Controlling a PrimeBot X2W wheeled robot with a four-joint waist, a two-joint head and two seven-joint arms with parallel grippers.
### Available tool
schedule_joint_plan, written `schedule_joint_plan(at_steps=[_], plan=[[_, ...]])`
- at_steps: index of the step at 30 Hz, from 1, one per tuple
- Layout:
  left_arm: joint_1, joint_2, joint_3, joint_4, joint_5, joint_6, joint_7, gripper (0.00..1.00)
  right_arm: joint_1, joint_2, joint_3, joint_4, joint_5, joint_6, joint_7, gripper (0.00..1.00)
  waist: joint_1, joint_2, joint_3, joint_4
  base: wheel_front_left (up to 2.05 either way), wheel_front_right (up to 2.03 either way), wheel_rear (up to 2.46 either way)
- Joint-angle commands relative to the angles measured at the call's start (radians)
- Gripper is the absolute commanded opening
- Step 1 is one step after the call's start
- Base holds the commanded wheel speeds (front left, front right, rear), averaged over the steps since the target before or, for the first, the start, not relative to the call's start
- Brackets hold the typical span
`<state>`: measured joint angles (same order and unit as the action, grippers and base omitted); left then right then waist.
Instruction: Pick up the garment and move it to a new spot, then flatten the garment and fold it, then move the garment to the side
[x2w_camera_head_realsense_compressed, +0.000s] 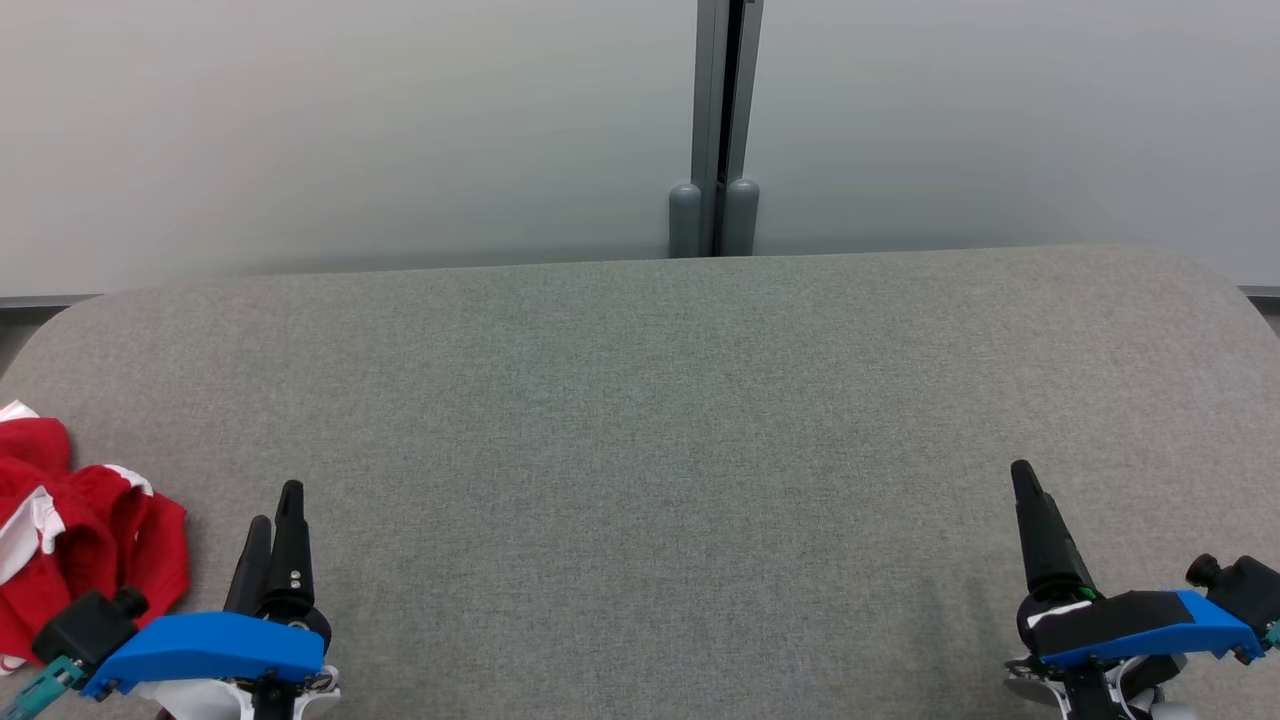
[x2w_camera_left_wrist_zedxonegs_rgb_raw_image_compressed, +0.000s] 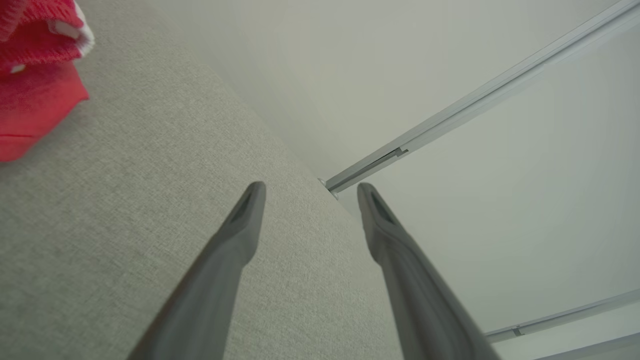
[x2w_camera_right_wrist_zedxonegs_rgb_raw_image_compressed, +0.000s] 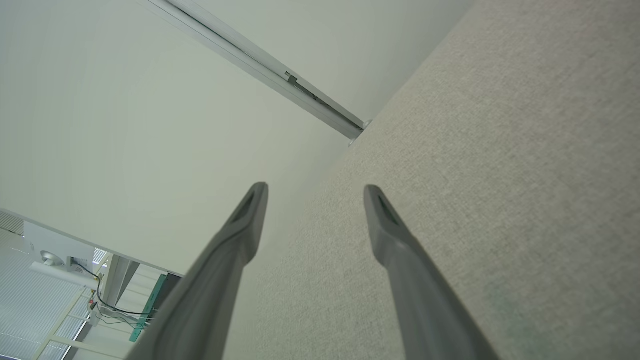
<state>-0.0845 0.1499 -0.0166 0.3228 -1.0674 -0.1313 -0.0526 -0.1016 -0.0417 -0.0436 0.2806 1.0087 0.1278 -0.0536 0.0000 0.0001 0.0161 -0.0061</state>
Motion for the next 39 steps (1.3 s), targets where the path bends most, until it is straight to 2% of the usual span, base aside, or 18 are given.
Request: schedule_joint_plan(at_steps=[1,21,39], plan=[[-0.03,0.017,-0.012,-0.007,0.038,0.0,-0.011,1.0,-0.034,-0.006,0.001,-0.006,-0.046,0.002,-0.01,1.0,0.0,-0.0001,0.0,-0.001,0.0,0.0,0.0],[-0.015,0.057,-0.061,0.018,0.306,0.0,-0.074,1.0,-0.037,-0.007,0.029,0.001,-0.406,0.003,-0.073,1.0,0.0,-0.0001,0.003,-0.006,0.0,0.0,0.0],[-0.001,0.064,-0.073,0.049,0.549,0.001,-0.121,1.0,-0.034,-0.009,0.008,0.029,-0.644,0.003,-0.12,1.0,0.0,-0.0001,0.005,-0.012,0.0,0.0,0.0]])
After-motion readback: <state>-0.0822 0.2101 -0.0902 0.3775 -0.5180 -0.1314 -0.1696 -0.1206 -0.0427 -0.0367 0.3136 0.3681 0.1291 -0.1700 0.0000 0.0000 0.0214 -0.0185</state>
